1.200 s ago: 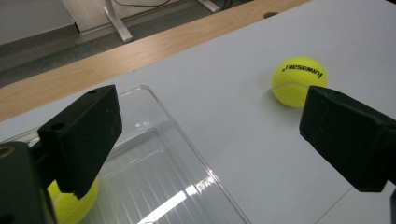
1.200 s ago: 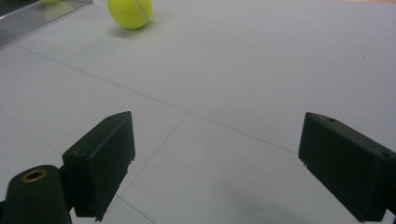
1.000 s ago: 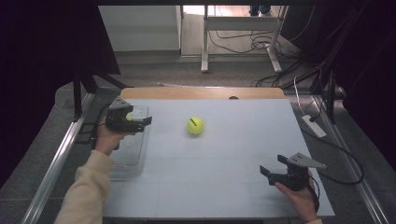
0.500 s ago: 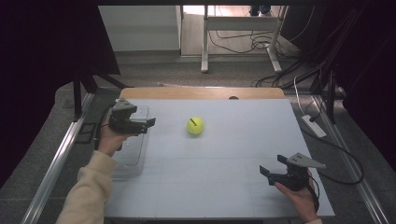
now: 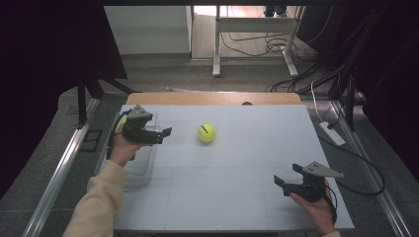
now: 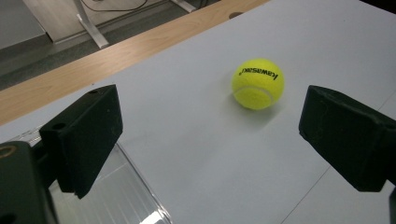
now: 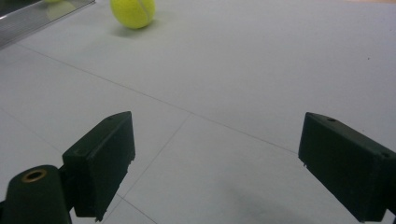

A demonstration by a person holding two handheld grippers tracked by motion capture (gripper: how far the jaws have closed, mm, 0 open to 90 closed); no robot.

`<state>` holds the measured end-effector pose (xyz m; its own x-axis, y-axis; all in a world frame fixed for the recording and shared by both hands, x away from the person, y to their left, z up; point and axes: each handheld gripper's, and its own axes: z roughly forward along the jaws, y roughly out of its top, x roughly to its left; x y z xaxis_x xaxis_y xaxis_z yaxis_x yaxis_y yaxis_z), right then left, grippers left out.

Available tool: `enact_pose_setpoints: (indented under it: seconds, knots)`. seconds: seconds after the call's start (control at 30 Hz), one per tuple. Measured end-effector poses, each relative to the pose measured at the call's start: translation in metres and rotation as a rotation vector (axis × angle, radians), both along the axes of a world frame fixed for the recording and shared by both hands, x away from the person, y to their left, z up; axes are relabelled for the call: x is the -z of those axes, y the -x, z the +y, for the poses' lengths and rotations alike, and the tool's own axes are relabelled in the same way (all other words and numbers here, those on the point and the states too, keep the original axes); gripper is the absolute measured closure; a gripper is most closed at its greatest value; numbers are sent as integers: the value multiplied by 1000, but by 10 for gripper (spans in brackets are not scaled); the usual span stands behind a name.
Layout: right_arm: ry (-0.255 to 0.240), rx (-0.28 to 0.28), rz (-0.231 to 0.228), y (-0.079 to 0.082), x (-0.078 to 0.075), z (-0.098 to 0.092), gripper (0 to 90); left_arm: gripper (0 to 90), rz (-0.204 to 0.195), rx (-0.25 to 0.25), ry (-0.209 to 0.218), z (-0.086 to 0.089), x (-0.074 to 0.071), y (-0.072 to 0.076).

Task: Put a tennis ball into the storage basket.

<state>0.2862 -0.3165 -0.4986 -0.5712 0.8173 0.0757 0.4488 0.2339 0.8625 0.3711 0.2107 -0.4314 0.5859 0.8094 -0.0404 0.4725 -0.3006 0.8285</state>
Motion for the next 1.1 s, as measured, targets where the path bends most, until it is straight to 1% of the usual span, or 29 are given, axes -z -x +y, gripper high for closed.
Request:
enact_pose_setpoints:
  seconds: [0.17, 0.27, 0.33, 0.43, 0.63, 0.83, 0.87, 1.1]
  knots:
    - [-5, 4, 0, 1, 0, 0, 108, 70, 0, 12, 3, -5, -1, -1]
    - [-3, 1, -1, 1, 0, 0, 108, 71, 0, 28, -1, -12, 0, -1]
    - [-3, 1, 0, 1, 0, 0, 108, 70, 0, 34, -4, -14, 0, -2]
    - [-16, 7, 2, 1, -1, -1, 108, 70, 5, 43, -12, -19, 2, -3]
    - [-14, 3, 2, 1, -1, -1, 108, 71, 16, 58, -27, -30, 5, -6]
    - [-13, 3, 1, 1, -1, 0, 108, 71, 18, 66, -30, -37, 6, -8]
    - [-15, 3, 1, 1, -1, 0, 108, 71, 17, 76, -35, -39, 6, -8]
    - [-12, 2, 1, 1, -1, 0, 107, 71, 17, 91, -41, -46, 6, -9]
